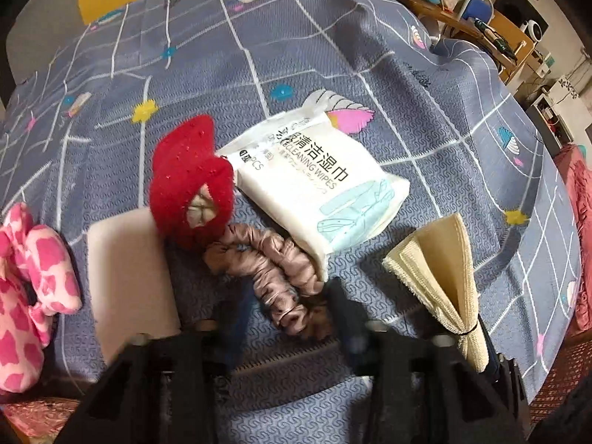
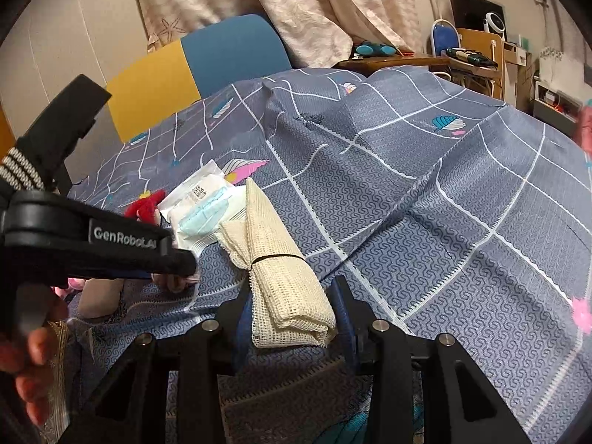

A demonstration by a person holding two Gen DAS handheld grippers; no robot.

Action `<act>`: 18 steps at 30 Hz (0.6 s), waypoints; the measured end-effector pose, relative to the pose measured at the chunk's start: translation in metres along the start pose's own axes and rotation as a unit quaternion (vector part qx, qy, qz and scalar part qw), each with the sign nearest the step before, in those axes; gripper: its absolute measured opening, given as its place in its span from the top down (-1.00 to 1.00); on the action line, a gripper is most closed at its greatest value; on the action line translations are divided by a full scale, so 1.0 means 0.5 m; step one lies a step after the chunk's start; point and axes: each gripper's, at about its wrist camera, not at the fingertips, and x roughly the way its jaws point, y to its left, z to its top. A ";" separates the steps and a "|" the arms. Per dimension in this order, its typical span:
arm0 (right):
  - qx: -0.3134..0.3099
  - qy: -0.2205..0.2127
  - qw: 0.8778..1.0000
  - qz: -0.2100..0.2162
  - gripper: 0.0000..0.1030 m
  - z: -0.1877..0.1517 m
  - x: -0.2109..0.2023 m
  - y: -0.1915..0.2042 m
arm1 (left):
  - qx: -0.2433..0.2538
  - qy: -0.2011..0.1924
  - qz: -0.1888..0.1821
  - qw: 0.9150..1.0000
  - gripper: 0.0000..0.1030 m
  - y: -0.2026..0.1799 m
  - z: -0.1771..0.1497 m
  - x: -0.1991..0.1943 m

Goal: Organize soft objects
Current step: 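Grasp the brown satin scrunchie with the left tool, then drop the scrunchie into the tray with the left tool while the right tool carries the mesh cloth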

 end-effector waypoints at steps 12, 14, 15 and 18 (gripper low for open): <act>-0.001 0.000 1.000 -0.003 0.21 -0.002 -0.001 0.001 | -0.029 -0.030 -0.058 0.997 0.77 0.022 -0.042 -0.102; -0.003 0.000 1.000 -0.007 0.21 -0.001 0.000 0.002 | -0.037 -0.041 -0.081 0.995 0.77 0.022 -0.057 -0.133; -0.005 0.000 1.000 -0.009 0.21 -0.001 0.000 0.004 | -0.038 -0.047 -0.088 0.994 0.77 0.025 -0.060 -0.147; -0.011 0.001 1.000 -0.017 0.21 0.000 0.002 0.009 | -0.029 -0.075 -0.109 0.991 0.77 0.028 -0.081 -0.205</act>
